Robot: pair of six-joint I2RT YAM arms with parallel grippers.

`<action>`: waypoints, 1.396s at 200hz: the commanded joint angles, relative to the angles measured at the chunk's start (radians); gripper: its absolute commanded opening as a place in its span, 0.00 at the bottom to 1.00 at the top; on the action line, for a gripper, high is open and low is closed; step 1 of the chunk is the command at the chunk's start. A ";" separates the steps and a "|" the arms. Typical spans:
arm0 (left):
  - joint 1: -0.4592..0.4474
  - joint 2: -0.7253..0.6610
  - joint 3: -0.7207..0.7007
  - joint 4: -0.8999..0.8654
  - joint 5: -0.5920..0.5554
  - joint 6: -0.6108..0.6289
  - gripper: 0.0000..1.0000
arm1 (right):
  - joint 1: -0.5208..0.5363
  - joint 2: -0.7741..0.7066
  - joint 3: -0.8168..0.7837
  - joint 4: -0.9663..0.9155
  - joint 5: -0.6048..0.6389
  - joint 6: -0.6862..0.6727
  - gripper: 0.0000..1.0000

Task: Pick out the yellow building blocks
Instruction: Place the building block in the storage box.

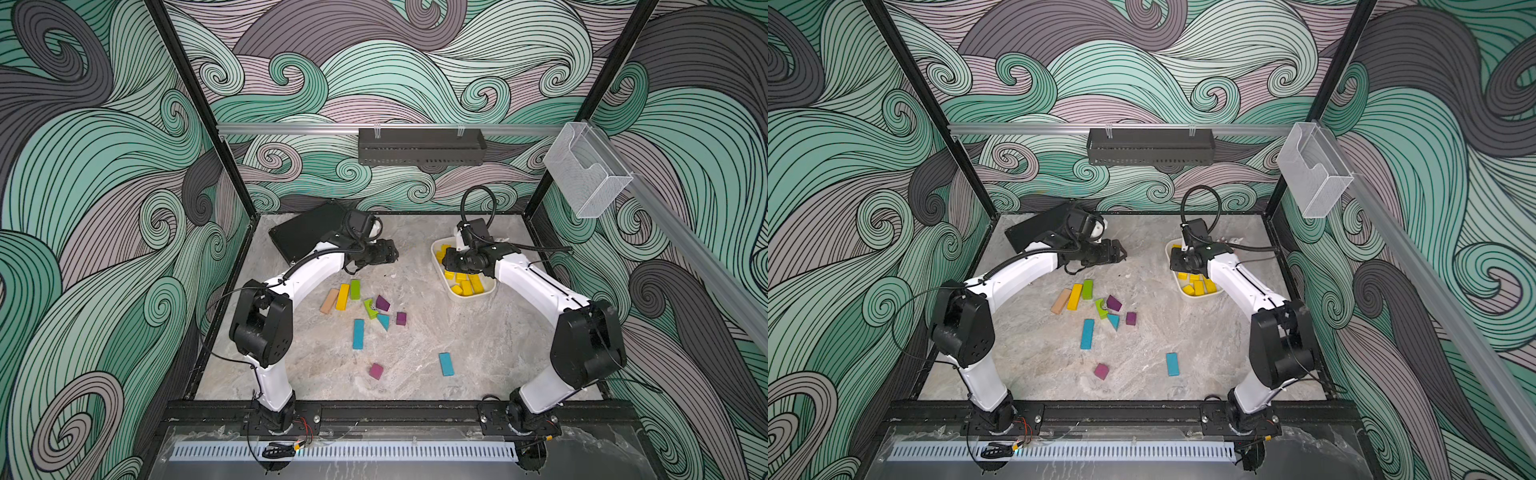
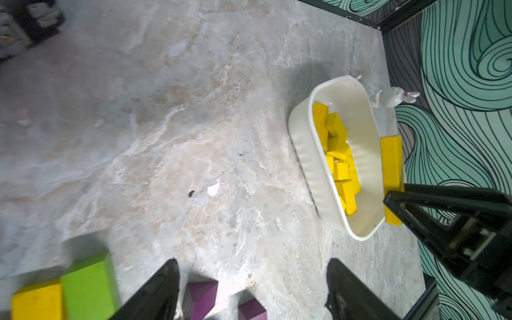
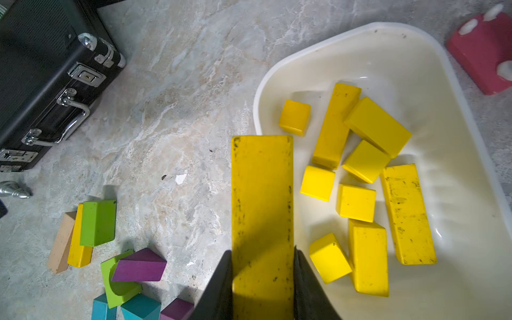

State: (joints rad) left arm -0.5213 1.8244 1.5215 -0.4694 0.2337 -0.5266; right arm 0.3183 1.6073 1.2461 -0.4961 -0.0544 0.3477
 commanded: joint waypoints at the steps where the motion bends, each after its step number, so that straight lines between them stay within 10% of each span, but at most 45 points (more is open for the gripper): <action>1: -0.048 0.050 0.072 0.022 -0.015 -0.039 0.82 | -0.033 -0.048 -0.008 -0.023 -0.016 -0.016 0.19; 279: -0.174 0.147 0.178 -0.033 0.085 -0.030 0.82 | -0.237 0.130 -0.085 0.011 0.077 0.000 0.28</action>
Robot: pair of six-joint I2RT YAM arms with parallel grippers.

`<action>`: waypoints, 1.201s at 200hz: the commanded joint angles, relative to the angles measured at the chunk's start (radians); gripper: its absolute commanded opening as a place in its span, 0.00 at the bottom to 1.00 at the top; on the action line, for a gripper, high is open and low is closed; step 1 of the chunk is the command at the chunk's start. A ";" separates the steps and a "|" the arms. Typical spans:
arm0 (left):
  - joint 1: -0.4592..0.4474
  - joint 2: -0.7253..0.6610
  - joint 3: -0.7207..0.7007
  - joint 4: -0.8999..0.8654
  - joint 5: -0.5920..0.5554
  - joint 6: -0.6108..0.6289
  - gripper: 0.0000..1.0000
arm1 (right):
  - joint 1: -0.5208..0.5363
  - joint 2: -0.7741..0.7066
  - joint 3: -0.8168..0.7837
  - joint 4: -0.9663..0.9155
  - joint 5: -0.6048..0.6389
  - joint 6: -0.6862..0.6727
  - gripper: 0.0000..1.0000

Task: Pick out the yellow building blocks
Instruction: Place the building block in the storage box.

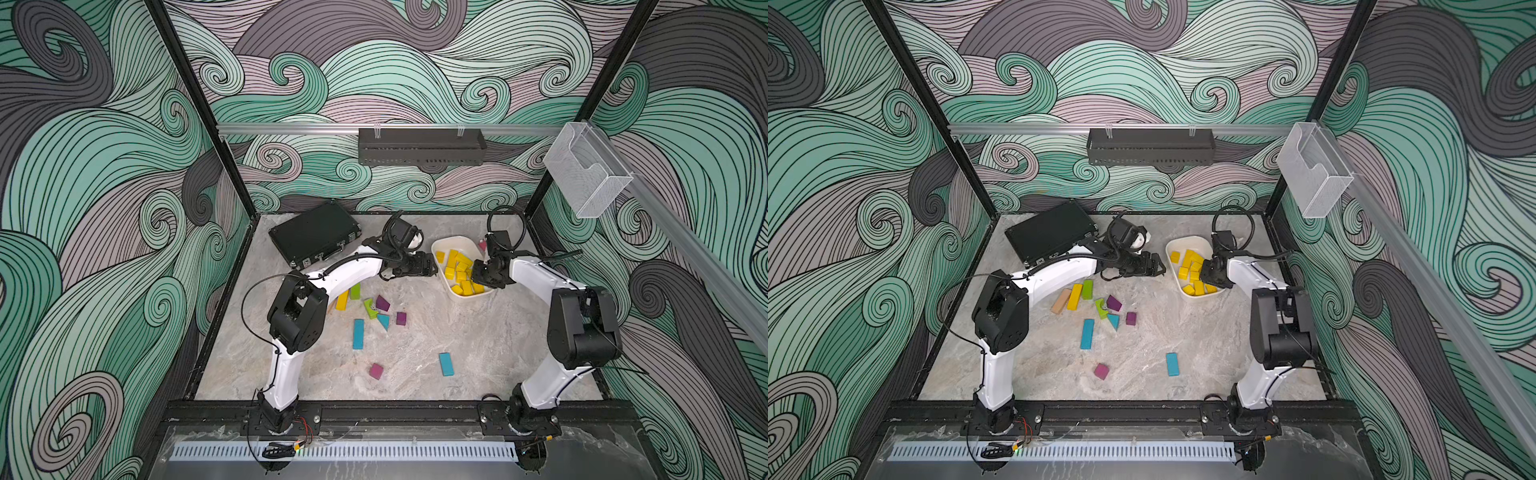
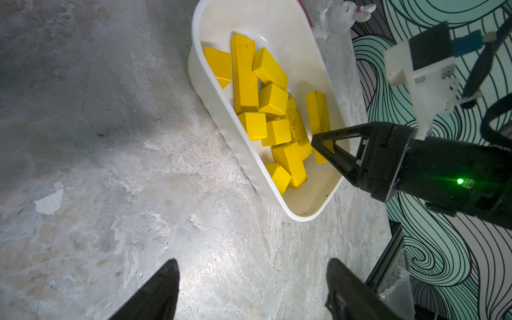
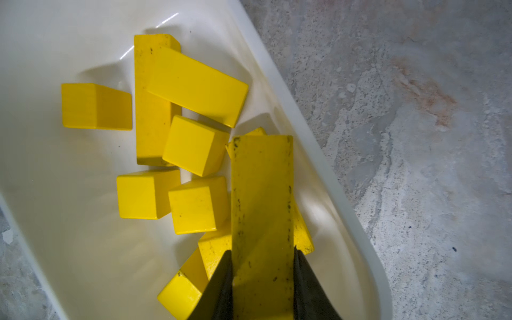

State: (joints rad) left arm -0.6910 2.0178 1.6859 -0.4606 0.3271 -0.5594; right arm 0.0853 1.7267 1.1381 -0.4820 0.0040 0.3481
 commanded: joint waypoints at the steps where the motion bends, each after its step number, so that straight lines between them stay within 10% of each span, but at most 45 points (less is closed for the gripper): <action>1: -0.004 -0.047 0.014 -0.042 -0.010 0.003 0.82 | -0.004 0.011 0.023 -0.004 0.019 0.000 0.28; 134: -0.012 -0.105 -0.019 -0.043 0.017 0.012 0.83 | 0.014 -0.056 0.025 -0.033 0.071 -0.002 0.54; 240: 0.001 -0.486 -0.247 -0.131 -0.199 0.153 0.84 | 0.237 -0.305 0.096 -0.096 0.142 -0.005 0.58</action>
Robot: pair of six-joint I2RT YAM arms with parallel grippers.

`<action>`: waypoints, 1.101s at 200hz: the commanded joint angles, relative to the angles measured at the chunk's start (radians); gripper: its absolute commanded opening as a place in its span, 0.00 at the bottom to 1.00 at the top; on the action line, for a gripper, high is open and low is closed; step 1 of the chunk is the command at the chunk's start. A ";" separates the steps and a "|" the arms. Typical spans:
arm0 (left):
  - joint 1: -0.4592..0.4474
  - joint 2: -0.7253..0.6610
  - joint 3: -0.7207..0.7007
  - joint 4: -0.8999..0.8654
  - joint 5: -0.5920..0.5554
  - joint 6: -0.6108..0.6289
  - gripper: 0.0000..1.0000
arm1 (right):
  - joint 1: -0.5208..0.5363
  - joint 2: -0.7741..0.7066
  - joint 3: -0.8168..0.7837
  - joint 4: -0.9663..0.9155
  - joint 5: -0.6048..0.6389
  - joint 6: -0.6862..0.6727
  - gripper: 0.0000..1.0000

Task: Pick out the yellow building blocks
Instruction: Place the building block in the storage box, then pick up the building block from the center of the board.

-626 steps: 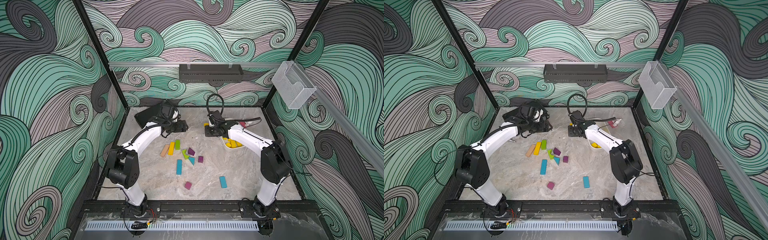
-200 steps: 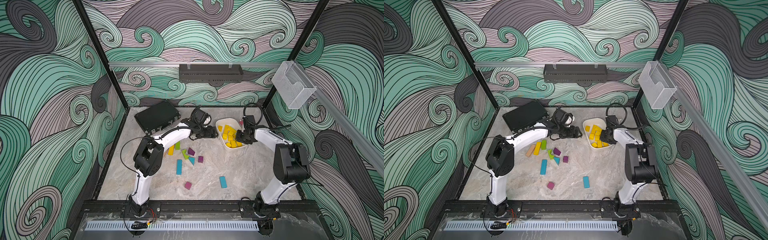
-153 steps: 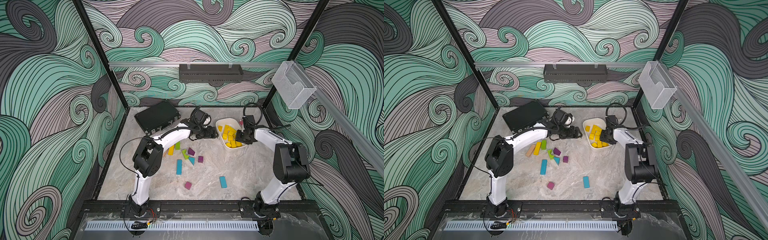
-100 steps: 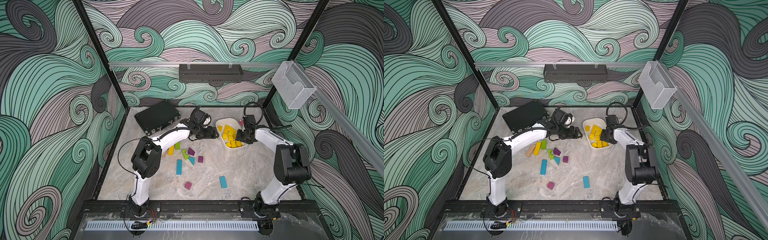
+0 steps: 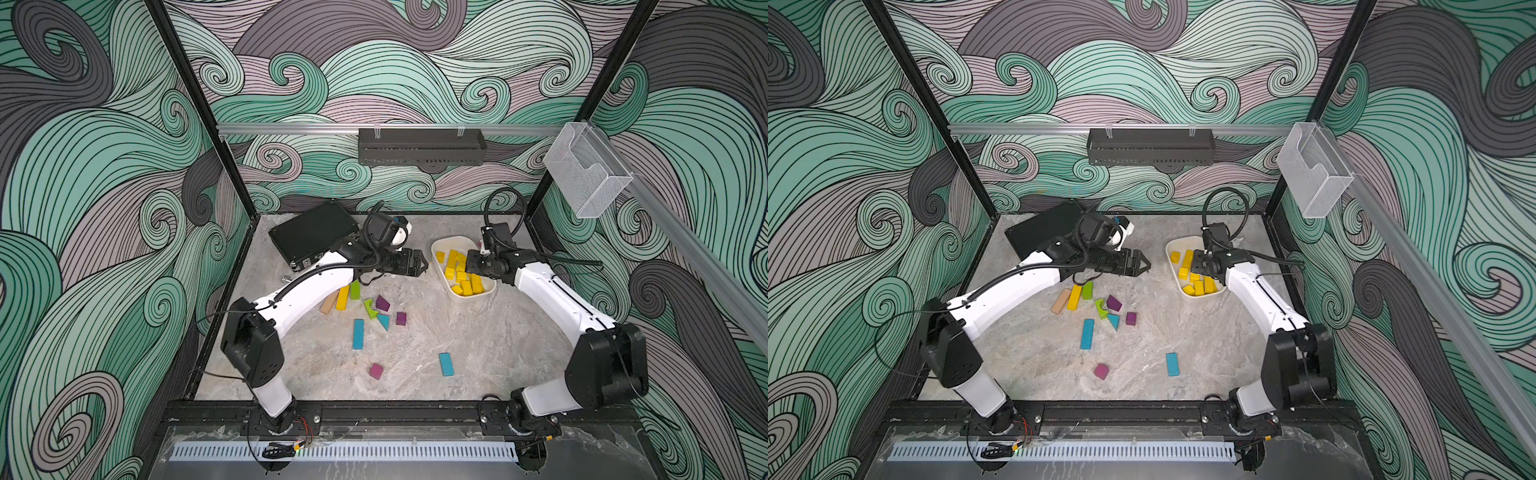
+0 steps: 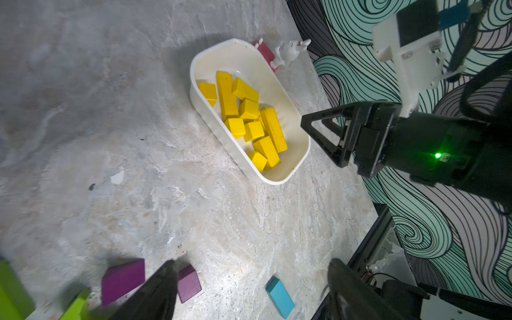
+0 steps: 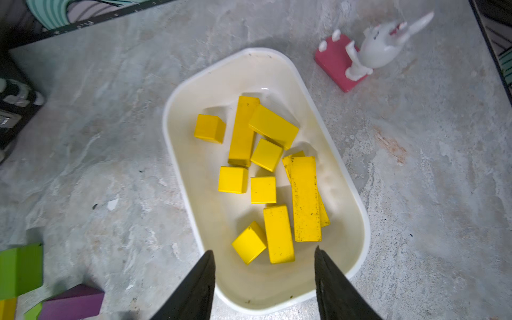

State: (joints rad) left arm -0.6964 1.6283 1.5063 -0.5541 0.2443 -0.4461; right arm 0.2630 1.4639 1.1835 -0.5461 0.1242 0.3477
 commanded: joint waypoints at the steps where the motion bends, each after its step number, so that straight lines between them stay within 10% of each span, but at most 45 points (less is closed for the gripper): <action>1: 0.007 -0.102 -0.072 -0.038 -0.121 0.041 0.84 | 0.063 -0.044 0.053 -0.032 0.021 -0.004 0.58; 116: 0.097 -0.695 -0.427 -0.279 -0.501 0.048 0.84 | 0.535 0.078 0.331 -0.017 0.040 -0.028 0.59; 220: 0.499 -0.665 -0.623 -0.179 -0.300 0.056 0.85 | 0.761 0.555 0.662 -0.055 0.053 -0.017 0.60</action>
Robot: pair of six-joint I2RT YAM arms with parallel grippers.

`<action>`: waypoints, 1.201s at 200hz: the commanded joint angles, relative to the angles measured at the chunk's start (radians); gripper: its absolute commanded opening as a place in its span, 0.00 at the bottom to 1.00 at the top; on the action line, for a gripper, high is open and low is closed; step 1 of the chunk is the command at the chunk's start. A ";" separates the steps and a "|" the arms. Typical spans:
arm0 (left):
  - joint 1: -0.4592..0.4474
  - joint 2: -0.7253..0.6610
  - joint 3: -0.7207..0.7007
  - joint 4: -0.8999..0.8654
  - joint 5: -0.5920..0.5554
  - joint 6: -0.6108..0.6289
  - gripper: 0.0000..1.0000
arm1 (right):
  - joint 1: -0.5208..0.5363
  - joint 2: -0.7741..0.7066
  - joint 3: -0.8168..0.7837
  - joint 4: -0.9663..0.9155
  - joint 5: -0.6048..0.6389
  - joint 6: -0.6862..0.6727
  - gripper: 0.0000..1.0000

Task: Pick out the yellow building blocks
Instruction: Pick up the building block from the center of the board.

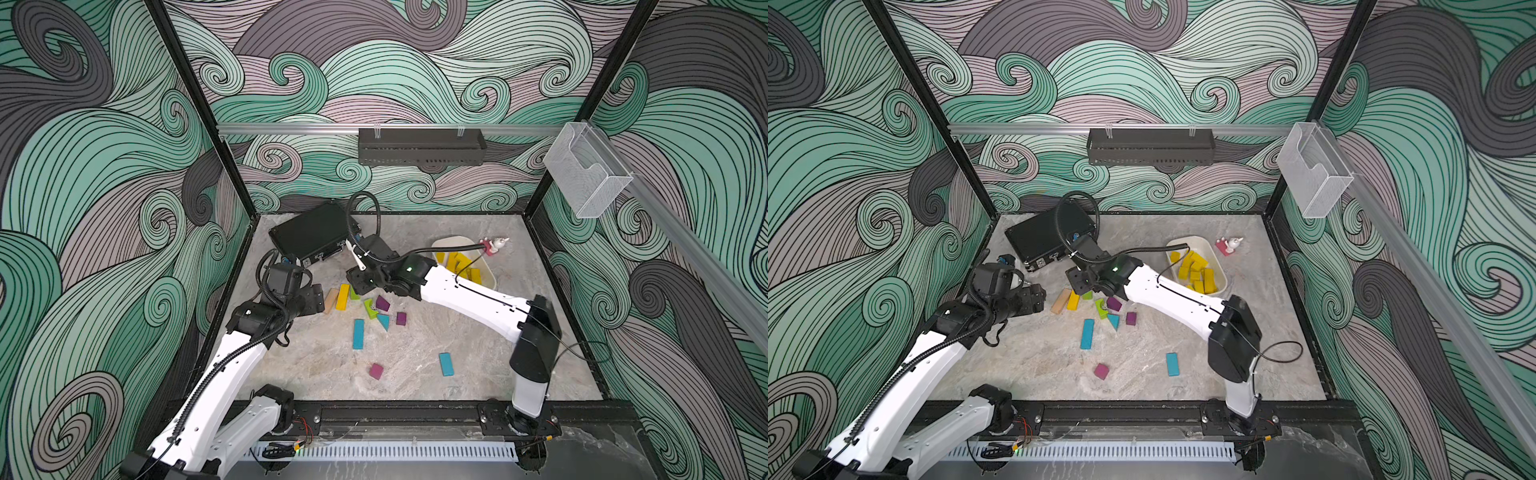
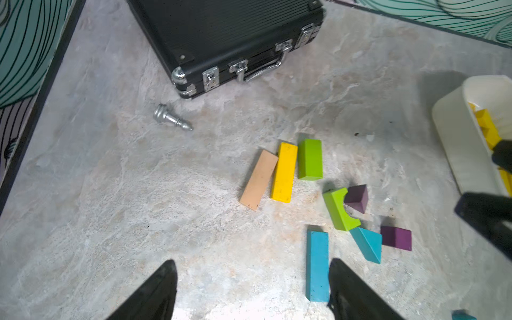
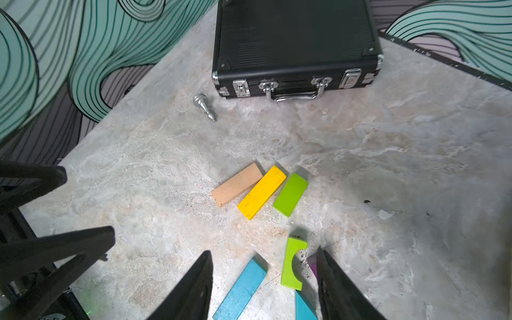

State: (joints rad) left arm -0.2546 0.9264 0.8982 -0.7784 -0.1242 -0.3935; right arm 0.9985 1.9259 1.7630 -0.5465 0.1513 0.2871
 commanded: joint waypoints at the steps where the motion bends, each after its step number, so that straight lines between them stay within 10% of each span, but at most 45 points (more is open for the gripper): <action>1: 0.060 0.038 -0.016 0.049 0.071 0.004 0.85 | 0.026 0.097 0.085 -0.057 0.028 0.048 0.60; 68: 0.252 0.064 -0.074 0.111 0.248 0.028 0.87 | 0.077 0.316 0.202 -0.105 0.072 0.244 0.56; 240: 0.260 -0.061 -0.114 0.154 0.288 0.017 0.89 | 0.101 0.568 0.338 -0.160 0.167 0.363 0.53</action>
State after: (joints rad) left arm 0.0036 0.8730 0.7883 -0.6540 0.1253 -0.3737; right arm 1.0927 2.4500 2.0689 -0.6643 0.2878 0.6231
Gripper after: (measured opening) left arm 0.891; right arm 0.519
